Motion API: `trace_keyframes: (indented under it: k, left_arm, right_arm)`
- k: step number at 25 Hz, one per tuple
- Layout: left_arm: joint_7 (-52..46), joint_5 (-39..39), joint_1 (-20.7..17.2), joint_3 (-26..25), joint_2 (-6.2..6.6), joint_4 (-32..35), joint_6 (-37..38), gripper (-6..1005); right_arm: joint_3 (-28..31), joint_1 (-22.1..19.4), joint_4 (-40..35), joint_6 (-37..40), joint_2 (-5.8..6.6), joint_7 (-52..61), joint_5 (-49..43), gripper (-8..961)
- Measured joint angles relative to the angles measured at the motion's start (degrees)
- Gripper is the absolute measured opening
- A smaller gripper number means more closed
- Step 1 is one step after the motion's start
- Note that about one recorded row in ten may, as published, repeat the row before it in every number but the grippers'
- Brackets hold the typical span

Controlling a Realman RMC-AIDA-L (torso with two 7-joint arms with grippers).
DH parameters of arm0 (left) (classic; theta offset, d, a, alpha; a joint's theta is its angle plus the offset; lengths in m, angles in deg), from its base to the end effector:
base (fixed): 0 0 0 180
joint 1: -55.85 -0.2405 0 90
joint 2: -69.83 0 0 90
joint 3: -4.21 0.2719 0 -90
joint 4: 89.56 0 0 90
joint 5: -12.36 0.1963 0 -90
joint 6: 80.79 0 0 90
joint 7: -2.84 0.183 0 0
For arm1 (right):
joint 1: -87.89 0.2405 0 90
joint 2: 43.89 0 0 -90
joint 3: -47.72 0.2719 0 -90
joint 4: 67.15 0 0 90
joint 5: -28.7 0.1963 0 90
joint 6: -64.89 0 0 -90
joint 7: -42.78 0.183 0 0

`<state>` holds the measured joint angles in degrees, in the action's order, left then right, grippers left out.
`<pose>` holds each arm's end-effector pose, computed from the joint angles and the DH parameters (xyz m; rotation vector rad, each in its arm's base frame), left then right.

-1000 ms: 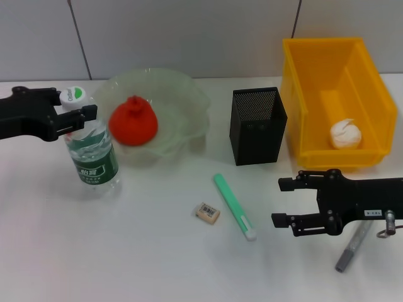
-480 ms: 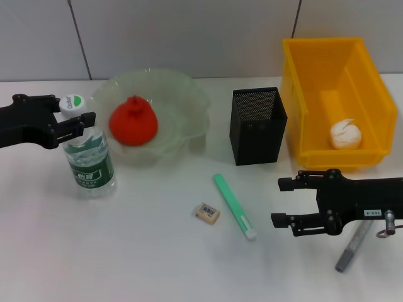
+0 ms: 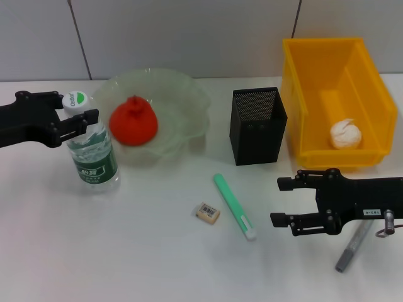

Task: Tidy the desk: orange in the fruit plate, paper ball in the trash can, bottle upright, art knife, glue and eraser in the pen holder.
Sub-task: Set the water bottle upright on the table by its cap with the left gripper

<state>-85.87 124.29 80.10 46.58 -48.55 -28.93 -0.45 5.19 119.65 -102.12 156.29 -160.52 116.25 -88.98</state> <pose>-0.2620 0.3754 0.0383 -2.4391 -0.5029 -0.4855 0.2556 0.3307 -0.0450 -2.8659 0.4660 0.5909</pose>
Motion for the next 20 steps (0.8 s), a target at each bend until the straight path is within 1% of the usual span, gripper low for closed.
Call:
trace_keyframes:
  k: [20]
  left_arm:
    - [2.4, -0.7, 0.0, 0.1, -0.01, -1.4, -0.3, 493]
  right_arm:
    - [0.0, 0.1, 0.1, 0.0, -0.09, 0.2, 0.0, 792]
